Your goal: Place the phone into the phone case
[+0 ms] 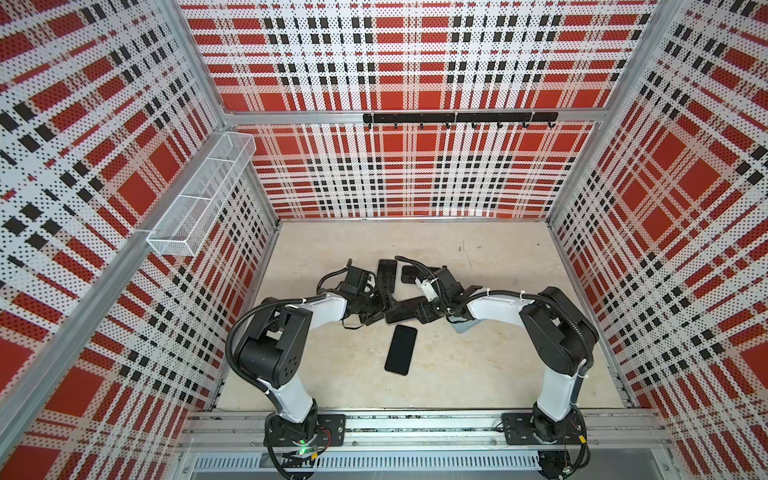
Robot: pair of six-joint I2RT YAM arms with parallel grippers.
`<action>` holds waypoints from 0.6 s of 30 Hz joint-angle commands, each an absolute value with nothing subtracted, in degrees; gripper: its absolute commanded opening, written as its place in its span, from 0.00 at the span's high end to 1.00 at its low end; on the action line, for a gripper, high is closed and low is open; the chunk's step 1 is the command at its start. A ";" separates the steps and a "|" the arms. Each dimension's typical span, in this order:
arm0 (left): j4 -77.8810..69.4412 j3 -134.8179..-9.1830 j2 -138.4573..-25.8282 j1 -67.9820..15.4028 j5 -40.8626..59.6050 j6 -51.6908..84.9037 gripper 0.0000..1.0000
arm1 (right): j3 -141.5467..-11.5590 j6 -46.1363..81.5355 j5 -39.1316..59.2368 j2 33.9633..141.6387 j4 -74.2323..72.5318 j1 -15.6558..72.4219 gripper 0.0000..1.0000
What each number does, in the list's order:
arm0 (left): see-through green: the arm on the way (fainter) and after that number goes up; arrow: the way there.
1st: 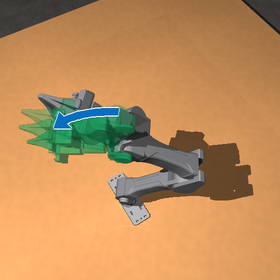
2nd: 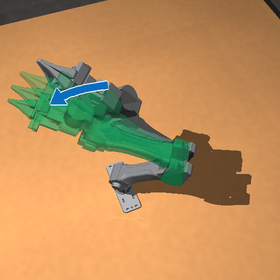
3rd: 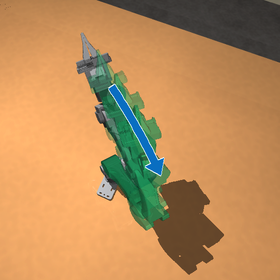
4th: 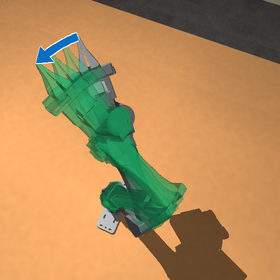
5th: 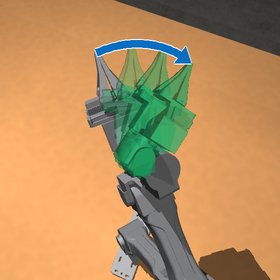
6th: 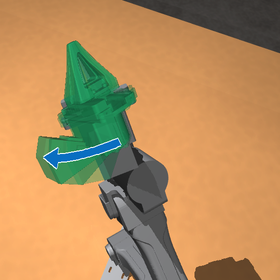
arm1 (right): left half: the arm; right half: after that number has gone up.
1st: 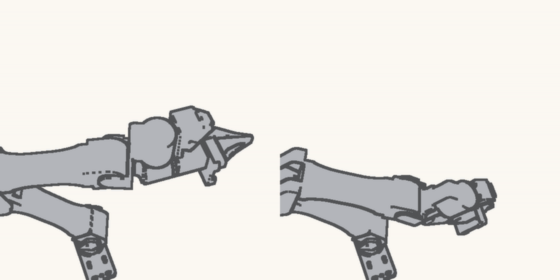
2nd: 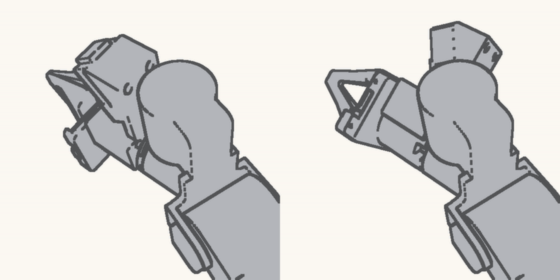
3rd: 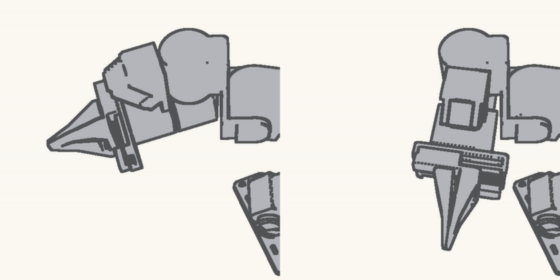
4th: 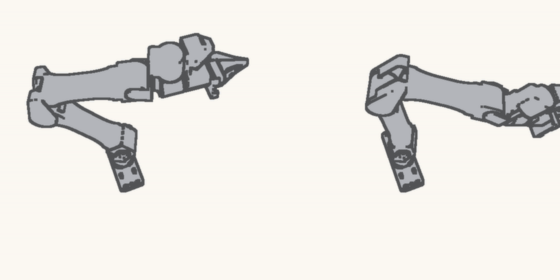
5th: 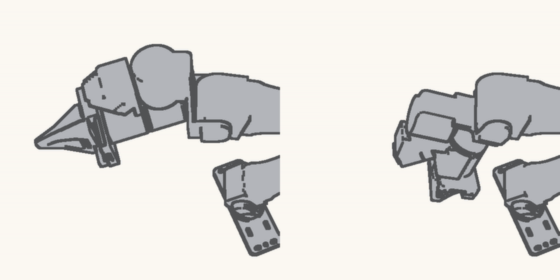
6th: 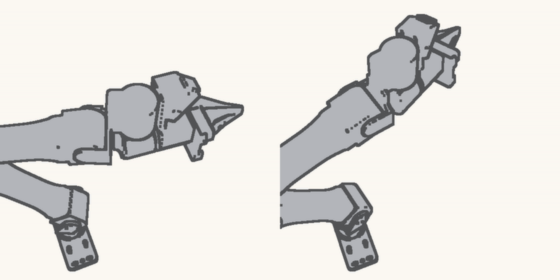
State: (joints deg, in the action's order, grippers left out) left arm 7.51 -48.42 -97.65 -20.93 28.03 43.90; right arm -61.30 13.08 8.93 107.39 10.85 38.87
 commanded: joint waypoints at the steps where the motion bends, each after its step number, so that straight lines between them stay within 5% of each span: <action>1: 8.92 -47.70 -95.28 -20.74 26.66 43.15 0.27 | -60.99 12.43 10.11 110.81 18.27 40.15 0.36; 18: 15.35 -51.42 -88.74 -20.30 20.79 38.15 0.14 | -59.91 16.66 29.09 103.48 13.71 32.04 0.32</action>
